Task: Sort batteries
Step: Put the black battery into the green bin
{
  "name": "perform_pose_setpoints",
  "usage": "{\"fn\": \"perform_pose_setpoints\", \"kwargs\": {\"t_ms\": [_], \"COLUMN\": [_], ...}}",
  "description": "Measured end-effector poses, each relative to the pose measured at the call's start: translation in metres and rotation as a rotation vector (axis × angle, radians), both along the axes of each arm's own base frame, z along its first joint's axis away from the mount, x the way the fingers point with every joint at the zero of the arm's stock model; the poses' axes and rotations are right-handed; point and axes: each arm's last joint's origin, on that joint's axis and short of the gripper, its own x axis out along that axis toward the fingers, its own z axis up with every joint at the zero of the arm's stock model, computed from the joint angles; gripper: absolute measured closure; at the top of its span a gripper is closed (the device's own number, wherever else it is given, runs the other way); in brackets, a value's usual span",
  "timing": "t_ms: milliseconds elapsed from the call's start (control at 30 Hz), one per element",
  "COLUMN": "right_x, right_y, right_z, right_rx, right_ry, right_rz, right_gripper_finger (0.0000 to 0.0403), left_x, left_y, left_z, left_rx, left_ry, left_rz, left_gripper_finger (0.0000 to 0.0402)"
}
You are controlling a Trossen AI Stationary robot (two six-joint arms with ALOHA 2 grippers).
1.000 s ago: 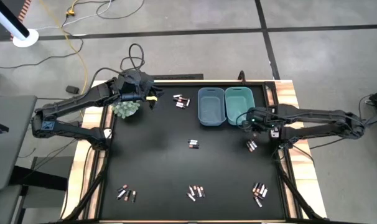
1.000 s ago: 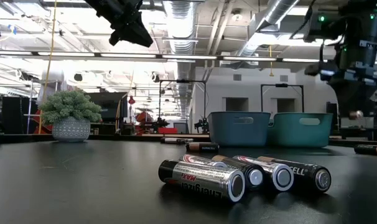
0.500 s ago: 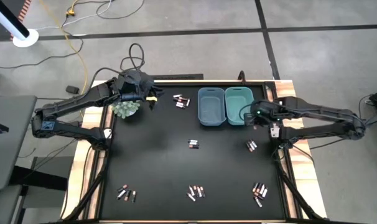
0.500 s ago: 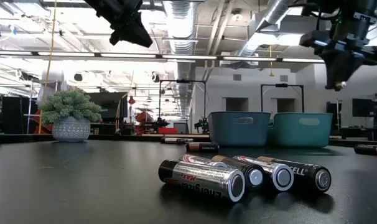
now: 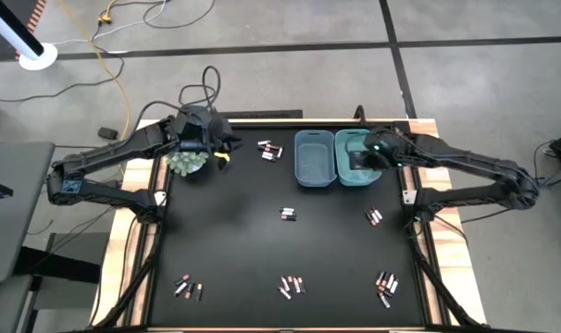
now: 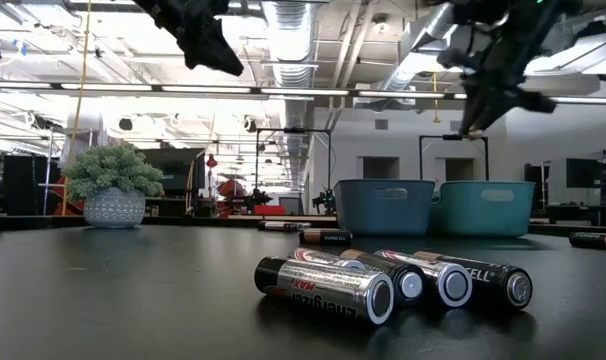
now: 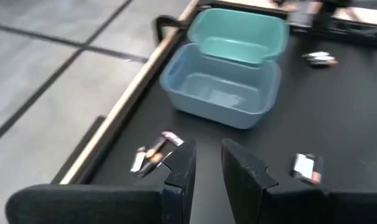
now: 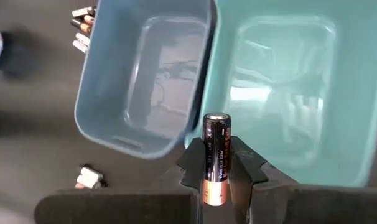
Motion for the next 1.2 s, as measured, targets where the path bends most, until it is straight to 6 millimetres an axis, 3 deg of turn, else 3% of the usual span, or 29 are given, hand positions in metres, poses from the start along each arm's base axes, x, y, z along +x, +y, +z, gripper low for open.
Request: {"fn": "perform_pose_setpoints", "kwargs": {"t_ms": [433,633,967,1200], "right_x": [0.033,0.035,0.041,0.043], "right_y": [-0.072,-0.1,-0.111,-0.111], "right_z": [-0.04,-0.074,-0.109,-0.117], "right_rx": [0.027,0.147,0.228,0.247], "right_ry": [0.261,0.36,0.457,0.479], "right_rz": [0.066,0.102,0.146,0.155], "right_gripper_finger": [0.0348,0.0348,0.0348,0.0347], "left_x": [0.003,0.005,0.004,0.004], "left_y": [-0.007,-0.013,-0.014,-0.014], "left_z": [0.0,0.0,-0.002,-0.002], "left_rx": [-0.028,-0.021,-0.037,-0.037], "left_ry": [-0.013,-0.006,0.009,0.009], "left_rz": [-0.078,-0.109,-0.103,-0.102], "left_gripper_finger": [0.0331,0.0331,0.0331,0.0331]}}
